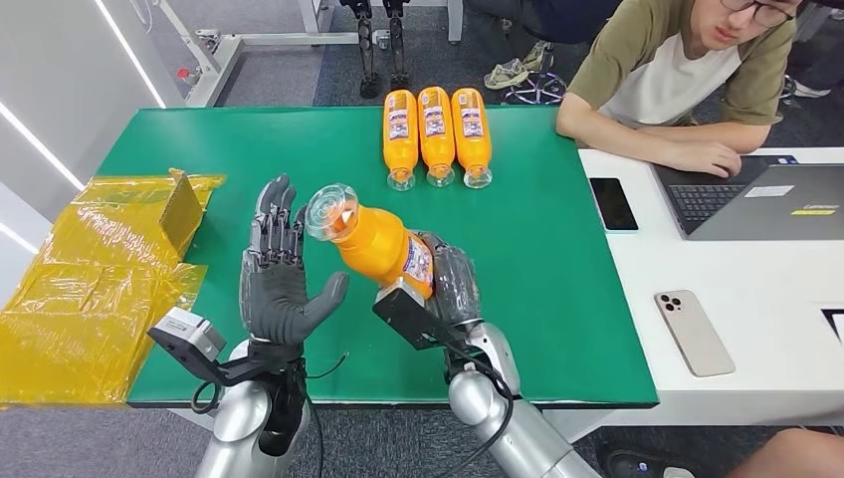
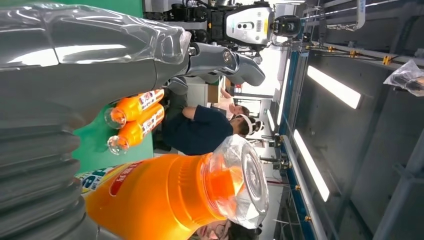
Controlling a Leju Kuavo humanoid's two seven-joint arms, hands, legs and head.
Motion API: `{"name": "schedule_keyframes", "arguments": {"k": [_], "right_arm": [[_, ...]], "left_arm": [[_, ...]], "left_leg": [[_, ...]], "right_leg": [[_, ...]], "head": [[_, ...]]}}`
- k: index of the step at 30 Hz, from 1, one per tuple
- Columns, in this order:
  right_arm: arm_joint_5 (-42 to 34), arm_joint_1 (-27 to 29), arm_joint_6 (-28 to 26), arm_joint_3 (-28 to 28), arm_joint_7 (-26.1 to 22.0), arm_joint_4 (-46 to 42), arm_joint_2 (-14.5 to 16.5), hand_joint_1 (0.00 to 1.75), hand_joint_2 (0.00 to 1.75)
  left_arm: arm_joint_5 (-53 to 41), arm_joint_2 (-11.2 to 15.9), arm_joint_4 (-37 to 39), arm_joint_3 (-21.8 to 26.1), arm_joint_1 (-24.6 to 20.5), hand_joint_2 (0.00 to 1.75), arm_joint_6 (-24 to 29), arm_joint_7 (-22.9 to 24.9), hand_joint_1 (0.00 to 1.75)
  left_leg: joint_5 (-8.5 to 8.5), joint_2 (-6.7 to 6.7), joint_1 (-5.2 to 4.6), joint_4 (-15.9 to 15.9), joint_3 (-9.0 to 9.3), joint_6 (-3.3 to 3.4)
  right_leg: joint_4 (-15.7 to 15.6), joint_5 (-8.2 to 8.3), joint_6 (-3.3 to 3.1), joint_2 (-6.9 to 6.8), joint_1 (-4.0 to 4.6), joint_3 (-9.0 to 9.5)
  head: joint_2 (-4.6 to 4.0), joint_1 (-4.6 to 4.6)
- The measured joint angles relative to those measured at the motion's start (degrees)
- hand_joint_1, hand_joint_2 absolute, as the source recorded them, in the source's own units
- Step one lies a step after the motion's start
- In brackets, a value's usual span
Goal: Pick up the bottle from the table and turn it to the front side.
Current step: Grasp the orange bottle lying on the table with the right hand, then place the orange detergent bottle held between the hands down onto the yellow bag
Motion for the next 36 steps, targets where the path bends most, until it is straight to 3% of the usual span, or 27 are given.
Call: {"name": "schedule_keyframes", "arguments": {"k": [11, 17, 30, 36], "right_arm": [[0.1, 0.4, 0.5, 0.2, 0.4, -1.3, -0.1, 1.74, 1.75], [2.1, 0.4, 4.8, 0.8, 1.2, -1.9, -0.1, 1.75, 1.75], [4.0, -0.3, 12.6, 3.0, -1.7, -3.6, -0.2, 1.74, 1.75], [5.7, -0.3, 13.6, 3.5, -2.4, -3.7, -0.3, 1.73, 1.75]], "left_arm": [[-0.3, 0.0, 0.0, -0.1, 0.0, 1.75, -0.2, 0.0, 0.0], [-0.4, 0.0, 0.0, -0.1, 0.0, 1.75, -1.1, 0.0, 0.0], [0.6, 0.0, -0.1, -0.1, -0.2, 1.75, -3.6, 0.3, 0.0], [1.2, 0.0, -0.1, 0.1, -0.2, 1.75, -4.8, 0.4, 0.0]], "left_leg": [[0.0, 0.0, 0.0, 0.0, 0.0, 0.0], [0.0, 0.0, 0.0, 0.0, 0.0, 0.0], [0.0, 0.0, 0.0, 0.0, 0.0, 0.0], [0.0, 0.0, 0.0, 0.0, 0.0, 0.0]], "right_leg": [[0.0, 0.0, 0.0, 0.0, 0.0, 0.0], [0.0, 0.0, 0.0, 0.0, 0.0, 0.0], [0.0, 0.0, 0.0, 0.0, 0.0, 0.0], [0.0, 0.0, 0.0, 0.0, 0.0, 0.0]], "head": [[0.01, 0.02], [0.01, 0.01], [0.01, 0.02], [0.01, 0.02]]}}
